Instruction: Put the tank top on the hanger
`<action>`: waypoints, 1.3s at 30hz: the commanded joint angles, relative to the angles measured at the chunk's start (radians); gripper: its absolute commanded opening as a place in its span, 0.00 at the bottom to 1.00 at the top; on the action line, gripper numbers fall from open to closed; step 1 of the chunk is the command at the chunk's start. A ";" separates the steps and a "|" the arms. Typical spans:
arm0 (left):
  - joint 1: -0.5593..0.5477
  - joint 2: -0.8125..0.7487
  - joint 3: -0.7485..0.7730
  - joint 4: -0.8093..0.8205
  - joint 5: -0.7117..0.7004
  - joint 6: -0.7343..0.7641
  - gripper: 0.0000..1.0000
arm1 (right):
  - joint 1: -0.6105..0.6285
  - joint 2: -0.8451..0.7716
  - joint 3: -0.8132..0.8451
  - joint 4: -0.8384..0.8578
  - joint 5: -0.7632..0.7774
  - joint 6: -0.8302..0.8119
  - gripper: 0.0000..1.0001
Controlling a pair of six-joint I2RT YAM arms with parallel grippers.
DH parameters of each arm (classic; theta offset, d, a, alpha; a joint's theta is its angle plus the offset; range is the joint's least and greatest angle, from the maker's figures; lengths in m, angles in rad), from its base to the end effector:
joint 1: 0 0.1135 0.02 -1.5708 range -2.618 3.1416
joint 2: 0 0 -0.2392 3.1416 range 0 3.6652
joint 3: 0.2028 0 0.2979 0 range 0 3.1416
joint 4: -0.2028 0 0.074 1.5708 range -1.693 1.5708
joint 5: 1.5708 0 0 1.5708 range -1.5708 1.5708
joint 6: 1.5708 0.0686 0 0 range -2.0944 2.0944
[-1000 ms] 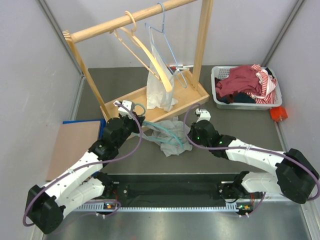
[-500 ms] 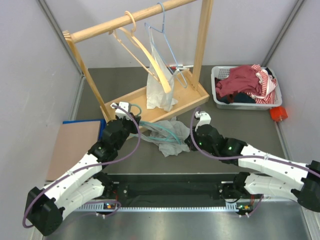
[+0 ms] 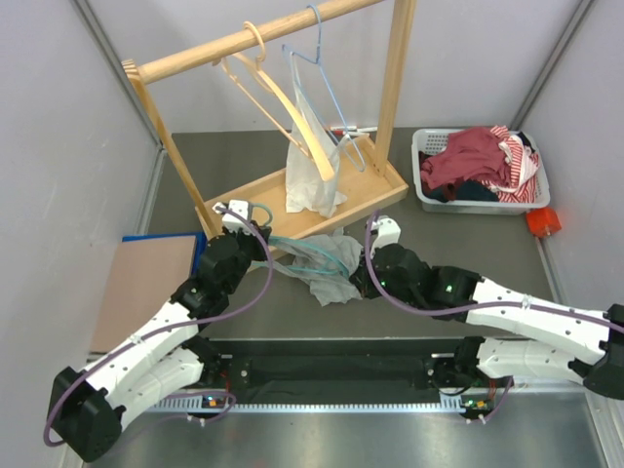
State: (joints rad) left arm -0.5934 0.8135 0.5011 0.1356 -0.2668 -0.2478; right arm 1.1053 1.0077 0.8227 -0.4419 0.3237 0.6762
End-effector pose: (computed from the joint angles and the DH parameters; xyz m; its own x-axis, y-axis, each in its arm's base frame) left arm 0.2504 -0.1470 0.2301 -0.2209 -0.1364 -0.9657 0.2786 0.9401 -0.1965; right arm 0.1554 0.2608 0.2395 -0.6632 0.0015 -0.7484 -0.4058 0.8395 0.3613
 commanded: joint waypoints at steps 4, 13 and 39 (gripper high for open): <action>0.001 -0.034 -0.003 0.068 -0.025 0.002 0.00 | 0.057 0.043 0.075 -0.032 0.069 0.025 0.00; 0.001 -0.042 -0.007 0.078 0.008 -0.007 0.00 | 0.059 0.141 0.187 0.034 0.155 -0.069 0.00; 0.001 -0.073 -0.027 0.094 0.020 -0.019 0.00 | 0.134 0.454 0.418 0.226 0.006 -0.217 0.19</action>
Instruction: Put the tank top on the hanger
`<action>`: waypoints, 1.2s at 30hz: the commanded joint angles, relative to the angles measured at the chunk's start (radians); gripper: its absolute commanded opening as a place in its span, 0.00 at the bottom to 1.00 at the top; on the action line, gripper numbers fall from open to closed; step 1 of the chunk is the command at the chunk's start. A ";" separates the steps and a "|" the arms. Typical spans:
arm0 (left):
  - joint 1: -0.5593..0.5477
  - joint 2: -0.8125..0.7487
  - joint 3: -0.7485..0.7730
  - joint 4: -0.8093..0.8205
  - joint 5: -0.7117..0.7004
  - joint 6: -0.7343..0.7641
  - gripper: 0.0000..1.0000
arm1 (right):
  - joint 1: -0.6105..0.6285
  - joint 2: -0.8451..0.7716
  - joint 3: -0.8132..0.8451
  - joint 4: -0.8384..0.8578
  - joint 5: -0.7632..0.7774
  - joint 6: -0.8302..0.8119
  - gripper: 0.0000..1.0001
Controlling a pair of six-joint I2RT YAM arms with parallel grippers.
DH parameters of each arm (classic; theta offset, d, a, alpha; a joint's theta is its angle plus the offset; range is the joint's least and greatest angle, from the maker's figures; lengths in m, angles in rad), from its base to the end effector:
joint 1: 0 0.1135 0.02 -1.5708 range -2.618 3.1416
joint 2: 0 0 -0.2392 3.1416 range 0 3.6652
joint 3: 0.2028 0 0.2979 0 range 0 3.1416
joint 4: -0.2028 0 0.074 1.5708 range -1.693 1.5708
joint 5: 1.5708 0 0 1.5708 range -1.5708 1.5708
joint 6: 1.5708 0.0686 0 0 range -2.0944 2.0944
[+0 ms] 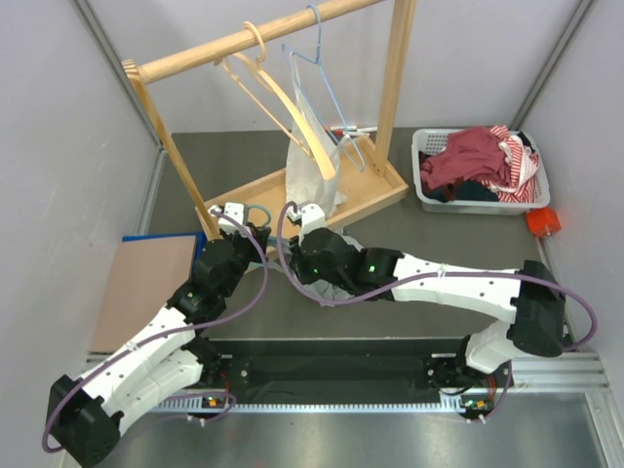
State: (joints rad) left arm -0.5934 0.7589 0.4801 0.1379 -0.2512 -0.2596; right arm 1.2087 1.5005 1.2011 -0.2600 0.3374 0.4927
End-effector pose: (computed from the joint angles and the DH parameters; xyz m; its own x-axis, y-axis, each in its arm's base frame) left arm 0.2438 -0.1439 0.2358 -0.1992 -0.1656 -0.9659 0.2964 0.9293 -0.2204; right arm 0.1691 0.3822 0.2498 -0.5360 -0.1550 -0.8299 -0.6010 0.7604 0.2461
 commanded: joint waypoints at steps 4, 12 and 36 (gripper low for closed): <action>0.001 -0.010 -0.005 0.092 0.012 -0.009 0.00 | 0.057 -0.088 0.015 0.047 -0.001 -0.072 0.55; 0.001 -0.027 -0.012 0.101 0.018 -0.007 0.00 | 0.064 -0.275 -0.081 -0.002 0.122 -0.085 0.74; 0.000 -0.079 -0.067 0.227 0.297 0.042 0.00 | -0.026 -0.286 -0.327 0.243 -0.002 -0.238 0.66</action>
State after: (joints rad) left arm -0.5934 0.6960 0.4168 0.2562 -0.0357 -0.2333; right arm 1.1885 1.1889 0.8879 -0.1368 0.3626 0.2913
